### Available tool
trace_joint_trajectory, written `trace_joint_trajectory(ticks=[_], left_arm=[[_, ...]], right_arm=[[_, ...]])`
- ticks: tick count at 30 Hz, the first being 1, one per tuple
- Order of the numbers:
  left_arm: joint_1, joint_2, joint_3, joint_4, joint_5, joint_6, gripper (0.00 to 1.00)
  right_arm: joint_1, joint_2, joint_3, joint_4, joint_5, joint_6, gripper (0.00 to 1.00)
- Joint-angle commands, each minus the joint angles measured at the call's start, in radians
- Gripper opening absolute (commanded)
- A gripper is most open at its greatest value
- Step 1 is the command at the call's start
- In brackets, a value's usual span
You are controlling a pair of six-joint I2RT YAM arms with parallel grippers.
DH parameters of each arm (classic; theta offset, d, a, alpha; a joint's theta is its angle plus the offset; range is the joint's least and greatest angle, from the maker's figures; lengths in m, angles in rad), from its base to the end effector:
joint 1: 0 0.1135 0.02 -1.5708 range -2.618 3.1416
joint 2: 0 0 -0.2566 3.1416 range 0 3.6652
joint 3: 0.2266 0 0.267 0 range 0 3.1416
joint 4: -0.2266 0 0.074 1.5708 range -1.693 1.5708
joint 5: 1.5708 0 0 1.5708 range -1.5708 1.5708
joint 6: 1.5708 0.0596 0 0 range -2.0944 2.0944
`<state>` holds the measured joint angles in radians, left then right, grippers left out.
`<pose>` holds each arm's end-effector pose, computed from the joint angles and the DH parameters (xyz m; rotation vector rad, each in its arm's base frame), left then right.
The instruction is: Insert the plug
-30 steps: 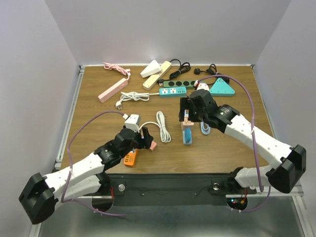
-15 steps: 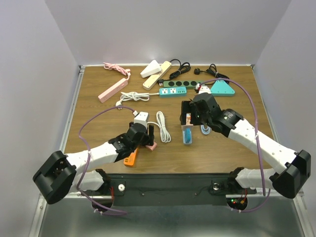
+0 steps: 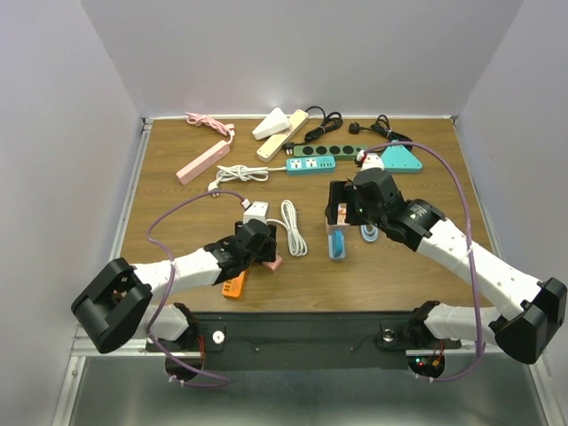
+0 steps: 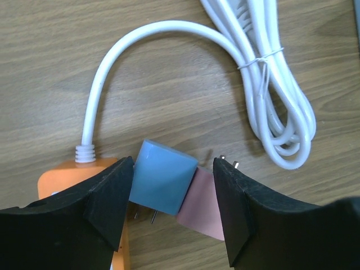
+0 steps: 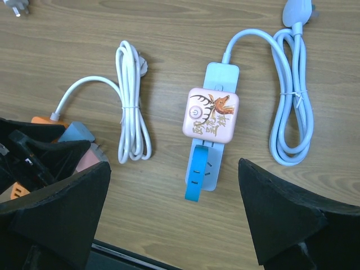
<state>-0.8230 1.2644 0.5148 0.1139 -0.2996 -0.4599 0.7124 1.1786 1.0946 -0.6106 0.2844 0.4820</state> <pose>0.2028 -0.1928 0.1470 0.2319 2.1897 -0.3978 0.2281 0.1750 0.3046 -0.1086 2.2499 0.3260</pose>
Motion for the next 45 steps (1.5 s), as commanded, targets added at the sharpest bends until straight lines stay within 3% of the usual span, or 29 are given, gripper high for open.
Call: trace_joint_trajectory(ticks=[1, 20, 25, 31, 35, 42, 45], left_arm=[[-0.002, 0.018, 0.037, -0.052, -0.050, -0.054, 0.69], [-0.010, 0.003, -0.012, -0.112, -0.013, -0.163, 0.55], [-0.057, 0.044, -0.012, -0.112, 0.002, -0.198, 0.63], [-0.064, 0.024, -0.027, -0.112, 0.005, -0.215, 0.65], [-0.070, 0.027, -0.025, -0.112, 0.004, -0.212, 0.54], [-0.076, 0.053, 0.008, -0.045, 0.016, -0.152, 0.12], [-0.084, -0.003, 0.022, 0.035, 0.048, -0.059, 0.00]], right_arm=[[-0.008, -0.039, -0.019, 0.061, -0.005, -0.019, 1.00], [-0.007, -0.056, -0.047, 0.092, -0.028, -0.019, 1.00], [-0.008, -0.045, -0.042, 0.094, -0.040, -0.020, 1.00], [-0.007, -0.033, -0.025, 0.098, -0.050, -0.026, 1.00], [-0.008, -0.027, -0.021, 0.100, -0.051, -0.029, 1.00], [-0.010, 0.003, -0.010, 0.106, -0.088, -0.042, 1.00], [-0.011, 0.016, 0.019, 0.112, -0.135, -0.063, 1.00]])
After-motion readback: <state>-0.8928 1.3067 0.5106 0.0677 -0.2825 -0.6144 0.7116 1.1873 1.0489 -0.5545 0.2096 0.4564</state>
